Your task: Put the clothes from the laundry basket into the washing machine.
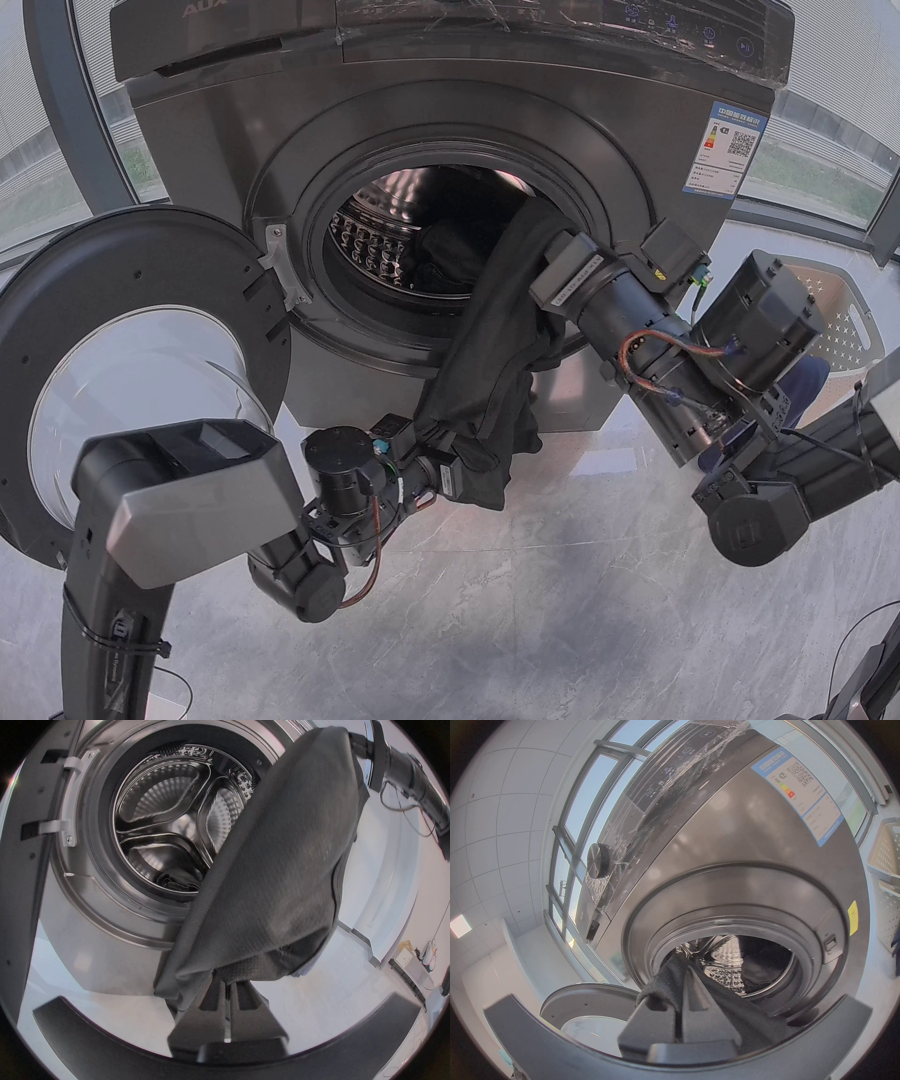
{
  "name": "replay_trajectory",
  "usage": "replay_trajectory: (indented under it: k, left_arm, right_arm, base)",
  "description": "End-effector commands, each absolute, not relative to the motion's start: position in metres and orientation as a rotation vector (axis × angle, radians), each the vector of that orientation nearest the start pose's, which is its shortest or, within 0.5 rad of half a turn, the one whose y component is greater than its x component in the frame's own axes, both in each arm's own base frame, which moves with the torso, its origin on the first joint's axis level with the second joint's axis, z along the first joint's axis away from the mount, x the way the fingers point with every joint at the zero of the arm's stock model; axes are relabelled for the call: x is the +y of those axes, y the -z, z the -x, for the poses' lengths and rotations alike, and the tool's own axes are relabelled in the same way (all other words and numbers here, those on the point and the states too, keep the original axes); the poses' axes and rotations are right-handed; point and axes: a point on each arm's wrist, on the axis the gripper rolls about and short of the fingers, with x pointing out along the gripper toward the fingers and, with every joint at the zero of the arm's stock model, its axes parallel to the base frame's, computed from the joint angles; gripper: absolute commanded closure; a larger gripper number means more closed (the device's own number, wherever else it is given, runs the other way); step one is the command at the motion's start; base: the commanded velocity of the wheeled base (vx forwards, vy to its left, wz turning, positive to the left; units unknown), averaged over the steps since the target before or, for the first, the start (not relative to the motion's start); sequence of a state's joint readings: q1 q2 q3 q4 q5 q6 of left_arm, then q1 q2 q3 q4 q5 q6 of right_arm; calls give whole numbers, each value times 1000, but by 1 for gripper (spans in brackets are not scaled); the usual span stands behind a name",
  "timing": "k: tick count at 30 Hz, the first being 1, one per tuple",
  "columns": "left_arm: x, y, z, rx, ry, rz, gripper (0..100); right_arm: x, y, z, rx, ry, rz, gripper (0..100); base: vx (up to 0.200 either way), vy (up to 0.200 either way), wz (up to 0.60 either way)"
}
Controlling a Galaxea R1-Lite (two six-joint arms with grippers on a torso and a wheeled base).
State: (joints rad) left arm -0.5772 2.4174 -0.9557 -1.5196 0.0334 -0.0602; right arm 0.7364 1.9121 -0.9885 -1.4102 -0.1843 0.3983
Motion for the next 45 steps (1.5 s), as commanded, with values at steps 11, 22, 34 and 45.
replay_trajectory:
  k: [11, 22, 34, 45]
  left_arm:
    - [-151, -134, -261, -97, 533, 127, 100]
    - [-129, -170, -250, -191, 500, 259, 100]
    - [-121, -217, -215, -339, 595, 375, 100]
    - [-125, -227, -203, -371, 670, 380, 100]
  right_arm:
    - [185, -249, -233, -314, -611, -619, 100]
    - [178, -234, -235, -266, -602, -584, 100]
    - [176, -213, -231, -191, -606, -548, 100]
    - [173, -209, -233, -188, -587, -508, 100]
  base:
    - [0, 0, 0]
    - [0, 0, 0]
    - [0, 0, 0]
    - [0, 0, 0]
